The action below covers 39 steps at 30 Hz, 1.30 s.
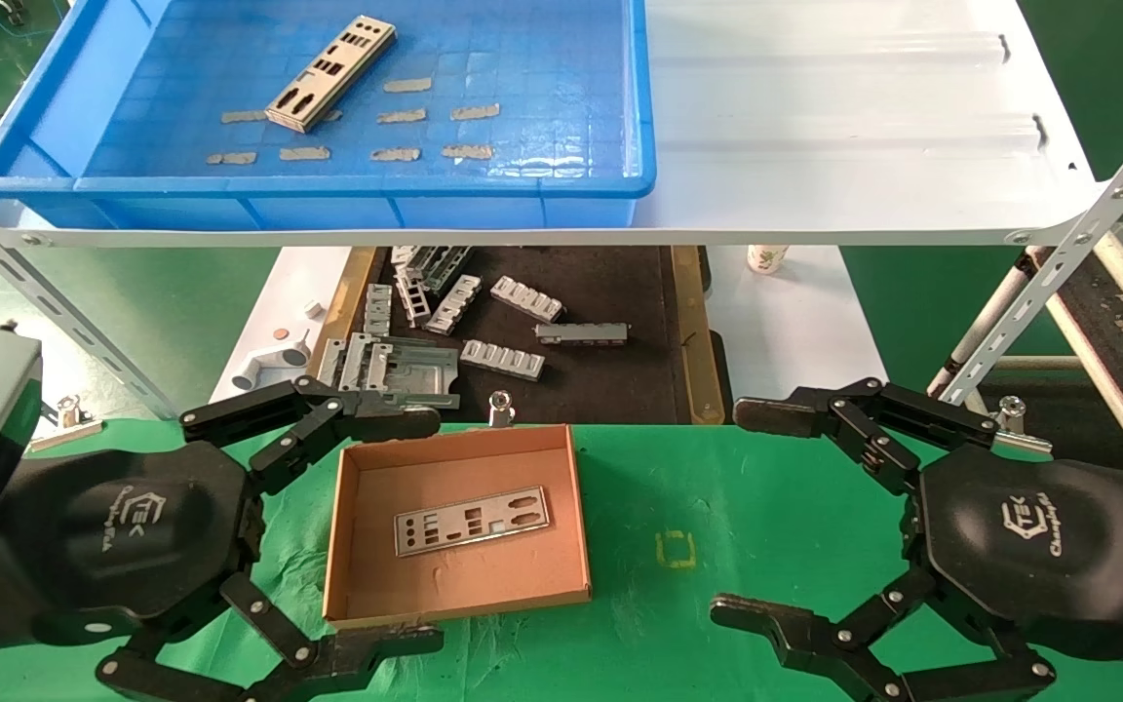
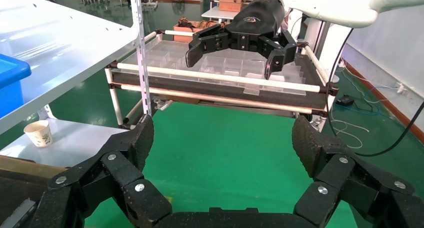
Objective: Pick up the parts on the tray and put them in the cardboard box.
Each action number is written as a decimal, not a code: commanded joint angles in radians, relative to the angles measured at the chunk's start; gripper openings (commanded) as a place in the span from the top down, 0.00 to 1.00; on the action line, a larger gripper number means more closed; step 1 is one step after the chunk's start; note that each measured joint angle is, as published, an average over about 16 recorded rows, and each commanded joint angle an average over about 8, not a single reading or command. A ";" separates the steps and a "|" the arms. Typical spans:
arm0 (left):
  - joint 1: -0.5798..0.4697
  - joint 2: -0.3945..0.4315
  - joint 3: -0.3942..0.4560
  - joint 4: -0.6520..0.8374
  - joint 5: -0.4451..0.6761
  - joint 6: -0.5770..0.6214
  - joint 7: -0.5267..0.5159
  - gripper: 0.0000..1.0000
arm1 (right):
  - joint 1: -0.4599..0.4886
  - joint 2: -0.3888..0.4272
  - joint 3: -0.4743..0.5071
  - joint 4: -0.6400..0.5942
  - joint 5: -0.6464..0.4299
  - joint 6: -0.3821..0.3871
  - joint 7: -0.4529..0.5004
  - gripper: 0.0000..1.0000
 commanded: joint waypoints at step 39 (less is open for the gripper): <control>-0.296 0.154 0.047 0.300 0.227 -0.247 0.037 0.00 | 0.000 0.000 0.000 0.000 0.000 0.000 0.000 1.00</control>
